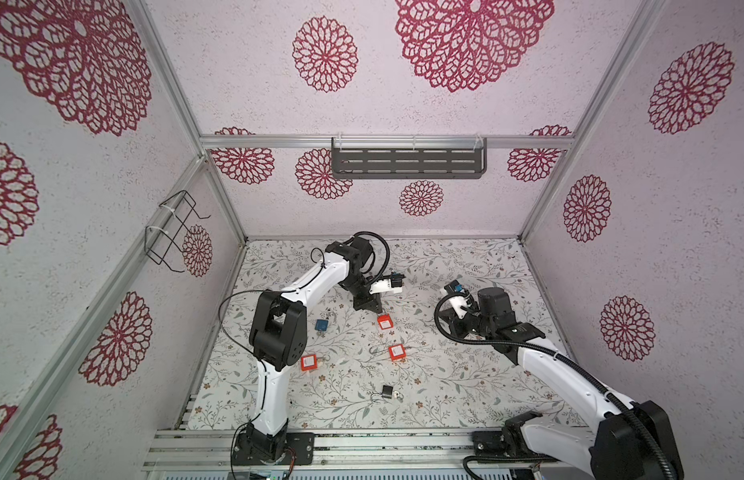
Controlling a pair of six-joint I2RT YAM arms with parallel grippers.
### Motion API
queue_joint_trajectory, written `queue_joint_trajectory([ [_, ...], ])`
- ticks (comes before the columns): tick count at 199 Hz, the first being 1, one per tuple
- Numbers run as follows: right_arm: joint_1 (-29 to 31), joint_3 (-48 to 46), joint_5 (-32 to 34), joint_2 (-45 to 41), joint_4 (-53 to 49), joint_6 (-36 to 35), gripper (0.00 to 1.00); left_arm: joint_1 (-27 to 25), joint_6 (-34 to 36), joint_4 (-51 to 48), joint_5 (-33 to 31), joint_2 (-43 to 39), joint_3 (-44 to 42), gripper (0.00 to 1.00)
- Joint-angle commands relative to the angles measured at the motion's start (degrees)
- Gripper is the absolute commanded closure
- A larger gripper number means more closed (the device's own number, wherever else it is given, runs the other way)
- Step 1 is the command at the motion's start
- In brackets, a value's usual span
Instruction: Lock with the key
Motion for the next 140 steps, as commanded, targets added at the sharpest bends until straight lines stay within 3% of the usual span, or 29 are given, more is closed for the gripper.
queue_joint_trajectory([
  [1, 0.8, 0.6, 0.3, 0.5, 3.3, 2.9, 1.00, -0.6, 0.4, -1.8, -0.7, 1.4, 1.8, 1.00],
  [140, 5.7, 0.0, 1.7, 10.3, 11.0, 14.6, 1.00, -2.3, -3.9, 2.4, -7.5, 9.5, 8.0, 1.00],
])
